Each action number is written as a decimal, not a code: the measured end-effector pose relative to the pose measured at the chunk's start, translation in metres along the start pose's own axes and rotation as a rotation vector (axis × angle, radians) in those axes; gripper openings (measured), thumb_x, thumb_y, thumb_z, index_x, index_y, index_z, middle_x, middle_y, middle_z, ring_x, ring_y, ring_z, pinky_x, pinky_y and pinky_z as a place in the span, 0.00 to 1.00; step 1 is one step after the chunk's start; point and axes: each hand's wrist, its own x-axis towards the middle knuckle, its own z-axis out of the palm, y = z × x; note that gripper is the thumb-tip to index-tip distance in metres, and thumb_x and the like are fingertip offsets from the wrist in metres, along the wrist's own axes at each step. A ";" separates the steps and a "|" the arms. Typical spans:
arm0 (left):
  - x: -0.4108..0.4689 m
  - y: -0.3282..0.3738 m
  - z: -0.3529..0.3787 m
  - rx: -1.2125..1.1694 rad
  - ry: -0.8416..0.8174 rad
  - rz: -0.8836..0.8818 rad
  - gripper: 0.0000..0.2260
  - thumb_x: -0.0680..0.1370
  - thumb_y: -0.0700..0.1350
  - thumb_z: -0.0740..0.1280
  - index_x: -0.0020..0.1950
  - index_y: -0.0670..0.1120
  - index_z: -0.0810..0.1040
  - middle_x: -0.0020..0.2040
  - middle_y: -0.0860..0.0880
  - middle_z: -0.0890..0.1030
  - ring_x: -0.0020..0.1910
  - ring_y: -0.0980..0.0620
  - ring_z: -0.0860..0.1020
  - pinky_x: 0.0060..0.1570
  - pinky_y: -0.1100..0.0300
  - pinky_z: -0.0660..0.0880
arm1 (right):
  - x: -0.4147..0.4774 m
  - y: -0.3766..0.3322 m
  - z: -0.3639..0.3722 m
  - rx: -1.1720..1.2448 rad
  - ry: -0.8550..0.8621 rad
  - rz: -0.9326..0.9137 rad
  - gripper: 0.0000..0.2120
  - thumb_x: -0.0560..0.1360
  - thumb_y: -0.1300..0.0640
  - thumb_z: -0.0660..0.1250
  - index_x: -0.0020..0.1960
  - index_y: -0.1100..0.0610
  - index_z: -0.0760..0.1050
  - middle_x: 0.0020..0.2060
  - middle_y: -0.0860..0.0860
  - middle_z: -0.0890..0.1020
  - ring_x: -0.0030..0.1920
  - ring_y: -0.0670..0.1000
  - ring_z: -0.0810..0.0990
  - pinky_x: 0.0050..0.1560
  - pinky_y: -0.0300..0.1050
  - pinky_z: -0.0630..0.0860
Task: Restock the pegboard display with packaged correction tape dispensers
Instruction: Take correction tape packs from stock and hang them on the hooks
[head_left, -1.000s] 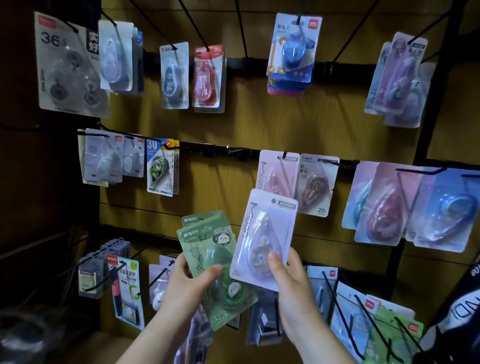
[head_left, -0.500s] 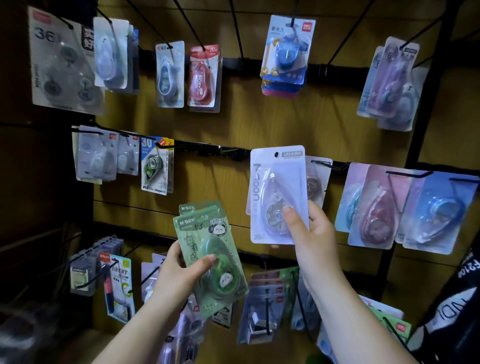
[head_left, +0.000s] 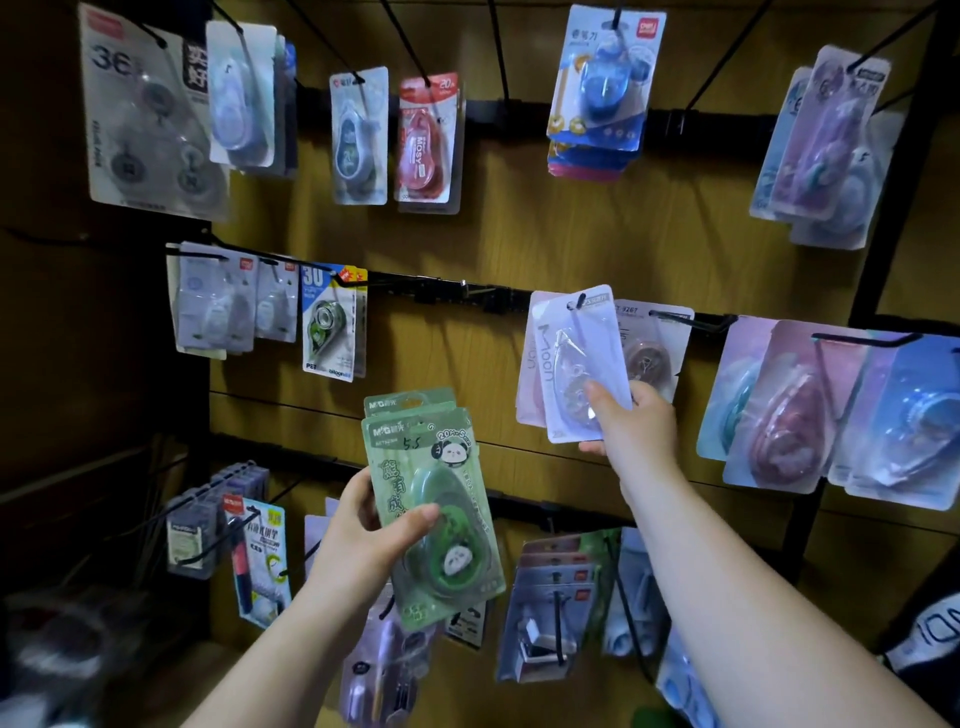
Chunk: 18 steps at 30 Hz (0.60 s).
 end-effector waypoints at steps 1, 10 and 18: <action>0.000 -0.001 -0.002 -0.003 0.003 -0.002 0.15 0.70 0.35 0.67 0.49 0.53 0.71 0.47 0.48 0.80 0.47 0.48 0.79 0.44 0.54 0.76 | 0.002 0.001 0.002 -0.008 -0.005 0.026 0.13 0.75 0.57 0.64 0.57 0.60 0.71 0.51 0.54 0.76 0.46 0.52 0.76 0.29 0.37 0.77; 0.007 -0.002 -0.010 -0.060 0.014 -0.002 0.20 0.66 0.39 0.70 0.57 0.47 0.71 0.50 0.44 0.80 0.49 0.43 0.80 0.50 0.46 0.76 | -0.069 0.024 0.024 -0.196 -0.154 -0.127 0.12 0.74 0.56 0.65 0.57 0.54 0.71 0.54 0.48 0.76 0.57 0.49 0.72 0.52 0.34 0.68; 0.007 -0.001 -0.017 -0.129 0.013 0.004 0.19 0.61 0.46 0.68 0.51 0.53 0.72 0.45 0.50 0.82 0.42 0.50 0.82 0.33 0.59 0.80 | -0.090 0.023 0.039 -0.134 -0.525 0.053 0.12 0.75 0.55 0.63 0.34 0.53 0.72 0.32 0.46 0.76 0.36 0.43 0.73 0.36 0.34 0.69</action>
